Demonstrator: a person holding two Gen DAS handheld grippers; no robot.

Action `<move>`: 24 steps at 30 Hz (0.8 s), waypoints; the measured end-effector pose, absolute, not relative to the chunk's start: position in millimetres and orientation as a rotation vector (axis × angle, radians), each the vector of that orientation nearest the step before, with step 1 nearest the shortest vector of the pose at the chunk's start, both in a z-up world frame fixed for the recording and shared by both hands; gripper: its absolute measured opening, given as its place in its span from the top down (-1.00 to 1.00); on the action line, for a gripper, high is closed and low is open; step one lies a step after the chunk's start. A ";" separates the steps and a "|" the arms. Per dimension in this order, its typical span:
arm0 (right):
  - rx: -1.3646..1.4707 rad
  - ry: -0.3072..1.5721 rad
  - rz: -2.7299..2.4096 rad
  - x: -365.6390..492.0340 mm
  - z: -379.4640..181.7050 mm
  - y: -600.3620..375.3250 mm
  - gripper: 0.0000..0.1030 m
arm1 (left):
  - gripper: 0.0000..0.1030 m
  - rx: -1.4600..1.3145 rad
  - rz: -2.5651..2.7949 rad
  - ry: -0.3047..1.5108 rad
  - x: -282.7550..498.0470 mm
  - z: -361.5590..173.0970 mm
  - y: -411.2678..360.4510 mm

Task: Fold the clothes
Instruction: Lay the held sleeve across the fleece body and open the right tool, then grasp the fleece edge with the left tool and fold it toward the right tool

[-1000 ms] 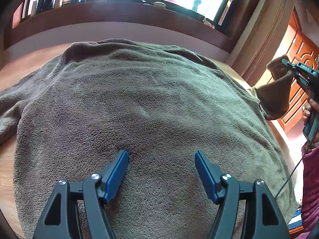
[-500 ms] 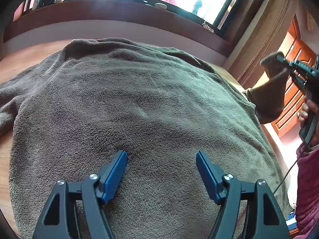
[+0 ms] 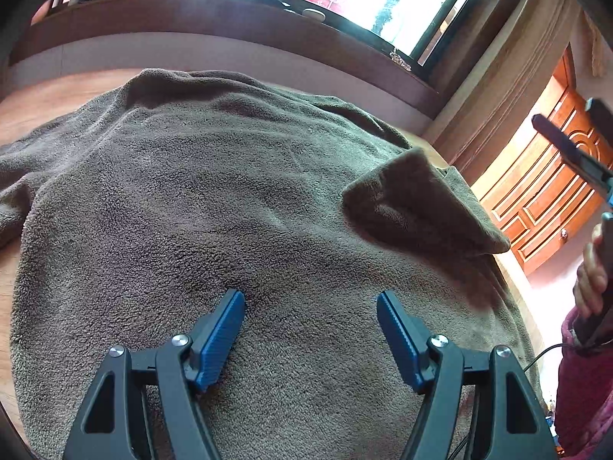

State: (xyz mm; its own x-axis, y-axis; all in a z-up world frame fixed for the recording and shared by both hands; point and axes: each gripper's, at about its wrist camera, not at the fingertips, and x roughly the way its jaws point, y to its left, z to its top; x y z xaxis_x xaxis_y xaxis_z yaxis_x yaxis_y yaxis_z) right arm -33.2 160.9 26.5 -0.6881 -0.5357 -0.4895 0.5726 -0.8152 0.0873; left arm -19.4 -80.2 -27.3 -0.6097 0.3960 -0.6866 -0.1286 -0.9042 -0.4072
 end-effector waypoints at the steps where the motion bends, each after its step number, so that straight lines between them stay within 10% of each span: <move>1: 0.710 0.044 -2.442 -41.7 22.5 174.2 -1.00 | -0.43 -1.196 2.538 -0.462 -19.4 -27.5 -80.1; 11: 1.213 -0.610 -2.156 -150.3 -85.8 250.7 -1.00 | -0.43 -1.199 2.544 -0.458 -20.5 -28.2 -77.4; 24: 1.050 -0.161 -1.602 -31.4 -89.6 161.8 -1.00 | -0.43 -1.323 2.361 -0.724 -31.0 -23.3 -92.7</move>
State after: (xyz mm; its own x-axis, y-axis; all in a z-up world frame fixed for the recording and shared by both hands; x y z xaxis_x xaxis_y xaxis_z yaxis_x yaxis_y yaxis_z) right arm -31.4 161.8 -89.6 0.0567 -0.8439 -0.5335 0.7210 -0.3350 0.6066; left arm -31.0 -92.7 -23.3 -0.5092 0.5183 -0.6871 -0.0438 -0.8129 -0.5808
